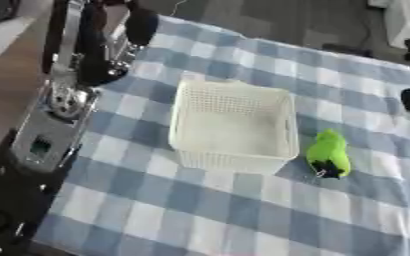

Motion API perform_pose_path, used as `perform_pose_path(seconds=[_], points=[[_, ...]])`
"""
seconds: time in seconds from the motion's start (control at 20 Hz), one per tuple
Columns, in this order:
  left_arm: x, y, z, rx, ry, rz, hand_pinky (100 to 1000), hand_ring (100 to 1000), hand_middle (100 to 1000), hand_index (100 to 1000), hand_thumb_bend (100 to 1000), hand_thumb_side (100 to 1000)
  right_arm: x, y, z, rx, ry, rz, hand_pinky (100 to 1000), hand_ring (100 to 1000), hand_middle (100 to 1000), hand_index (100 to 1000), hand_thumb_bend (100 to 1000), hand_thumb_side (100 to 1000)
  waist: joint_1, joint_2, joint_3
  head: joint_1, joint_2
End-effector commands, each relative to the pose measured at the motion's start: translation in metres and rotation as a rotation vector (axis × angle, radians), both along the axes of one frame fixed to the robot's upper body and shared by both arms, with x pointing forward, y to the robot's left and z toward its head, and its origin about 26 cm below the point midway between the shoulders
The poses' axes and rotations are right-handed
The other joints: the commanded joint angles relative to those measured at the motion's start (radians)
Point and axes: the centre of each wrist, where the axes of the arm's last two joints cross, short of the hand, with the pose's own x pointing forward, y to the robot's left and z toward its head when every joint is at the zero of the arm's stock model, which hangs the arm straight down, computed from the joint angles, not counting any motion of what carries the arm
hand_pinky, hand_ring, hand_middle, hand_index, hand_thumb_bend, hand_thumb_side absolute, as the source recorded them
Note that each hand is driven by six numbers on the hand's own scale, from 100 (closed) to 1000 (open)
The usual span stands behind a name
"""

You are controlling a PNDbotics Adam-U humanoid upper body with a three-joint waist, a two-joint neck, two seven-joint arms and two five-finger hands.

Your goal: Pick up objects on the table and place them in the box.

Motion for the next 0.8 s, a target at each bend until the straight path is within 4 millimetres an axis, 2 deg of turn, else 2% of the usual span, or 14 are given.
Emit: perform_pose_path(seconds=[0.05, 0.35, 0.8], points=[[-0.002, -0.001, 0.007, 0.013, -0.027, -0.009, 241, 845, 945, 1000, 522, 754, 0.0, -0.015, 0.002, -0.064, -0.018, -0.023, 765, 839, 887, 938, 347, 876, 0.004, -0.012, -0.001, -0.012, 0.0], [-0.002, 0.0, 0.007, 0.016, -0.026, -0.011, 241, 845, 945, 1000, 522, 754, -0.003, -0.022, -0.009, -0.094, -0.009, -0.025, 771, 838, 883, 933, 347, 886, 0.004, -0.013, -0.001, -0.012, 0.0], [-0.002, -0.002, 0.007, 0.016, -0.024, -0.019, 240, 846, 946, 1000, 520, 755, 0.002, 0.006, -0.009, -0.23, -0.032, 0.124, 810, 841, 884, 914, 345, 921, 0.005, -0.014, 0.005, -0.046, 0.0]])
